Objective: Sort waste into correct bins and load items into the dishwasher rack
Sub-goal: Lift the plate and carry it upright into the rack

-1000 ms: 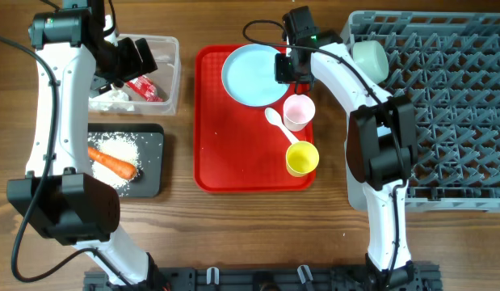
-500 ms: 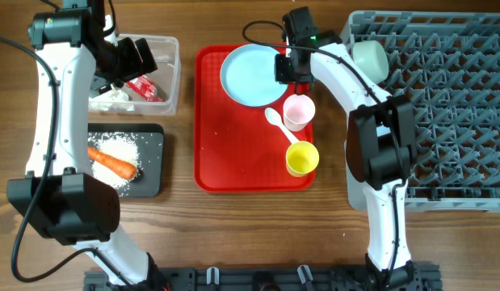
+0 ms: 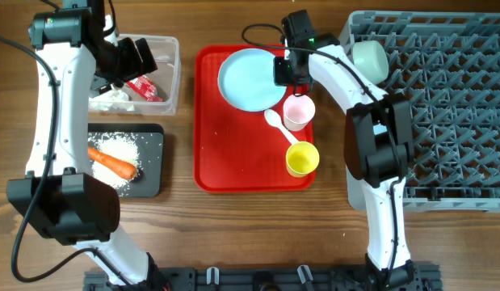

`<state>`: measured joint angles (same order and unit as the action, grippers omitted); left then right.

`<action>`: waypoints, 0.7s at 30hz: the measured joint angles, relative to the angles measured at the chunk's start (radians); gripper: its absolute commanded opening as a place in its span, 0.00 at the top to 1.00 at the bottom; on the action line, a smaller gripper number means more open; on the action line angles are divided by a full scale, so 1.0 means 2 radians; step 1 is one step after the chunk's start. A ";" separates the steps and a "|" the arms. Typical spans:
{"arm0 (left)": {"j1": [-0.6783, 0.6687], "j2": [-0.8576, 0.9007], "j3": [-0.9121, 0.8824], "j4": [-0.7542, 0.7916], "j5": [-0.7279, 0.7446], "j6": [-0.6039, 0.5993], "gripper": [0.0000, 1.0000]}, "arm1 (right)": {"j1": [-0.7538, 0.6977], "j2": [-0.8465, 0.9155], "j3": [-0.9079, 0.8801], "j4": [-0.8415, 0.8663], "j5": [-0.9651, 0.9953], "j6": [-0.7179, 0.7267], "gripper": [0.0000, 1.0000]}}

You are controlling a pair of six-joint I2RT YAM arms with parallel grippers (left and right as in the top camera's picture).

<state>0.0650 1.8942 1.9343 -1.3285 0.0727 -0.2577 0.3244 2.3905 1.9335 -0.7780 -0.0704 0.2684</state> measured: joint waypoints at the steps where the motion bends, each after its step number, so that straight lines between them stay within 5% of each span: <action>1: 0.000 0.000 0.000 0.000 0.000 0.000 0.00 | 0.000 0.000 0.000 0.000 -0.001 0.000 0.96; 11: 0.000 0.000 0.000 0.000 0.000 0.000 0.00 | -0.009 -0.029 0.002 -0.006 -0.007 -0.001 0.96; 21: 0.000 0.000 0.000 0.000 0.000 0.000 0.00 | -0.049 -0.207 0.009 -0.029 0.112 -0.008 0.96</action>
<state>0.0650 1.8942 1.9343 -1.3285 0.0723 -0.2577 0.2268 1.9774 1.9514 -0.8364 0.1543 0.2516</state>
